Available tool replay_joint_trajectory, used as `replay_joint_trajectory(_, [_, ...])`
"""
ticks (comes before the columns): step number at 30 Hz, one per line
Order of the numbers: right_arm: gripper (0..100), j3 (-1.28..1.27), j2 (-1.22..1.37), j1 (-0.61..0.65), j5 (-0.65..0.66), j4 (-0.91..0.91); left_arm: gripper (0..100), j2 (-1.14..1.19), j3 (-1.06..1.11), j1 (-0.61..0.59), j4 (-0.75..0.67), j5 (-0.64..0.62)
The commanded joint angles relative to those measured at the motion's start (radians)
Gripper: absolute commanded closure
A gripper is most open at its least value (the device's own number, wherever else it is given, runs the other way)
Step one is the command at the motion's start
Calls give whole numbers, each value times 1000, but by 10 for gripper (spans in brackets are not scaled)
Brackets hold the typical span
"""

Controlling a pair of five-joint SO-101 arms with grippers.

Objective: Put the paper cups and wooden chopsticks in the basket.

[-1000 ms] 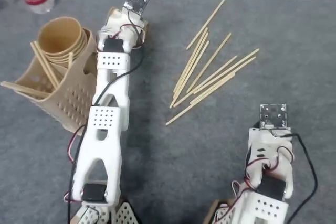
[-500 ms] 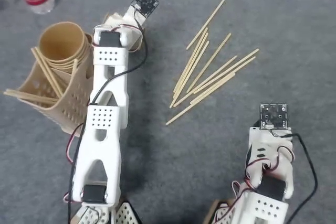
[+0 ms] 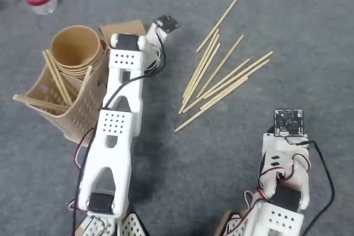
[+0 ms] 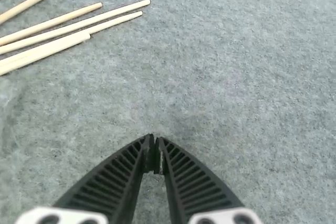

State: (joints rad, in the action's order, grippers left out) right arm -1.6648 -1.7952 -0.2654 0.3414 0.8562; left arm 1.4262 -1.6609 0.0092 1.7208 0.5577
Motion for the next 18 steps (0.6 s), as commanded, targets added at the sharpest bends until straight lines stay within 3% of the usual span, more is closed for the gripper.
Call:
replay_joint_trajectory(1, [983,-17,-13,7,8,-18,924,-100,-19,2,38,3])
replay_joint_trajectory(11, [983,-17,-13,7,6,-18,924,-468,-19,89,31,3])
replay_joint_trajectory(18, [983,-17,-13,7,6,-15,924,-919,-18,15,31,3])
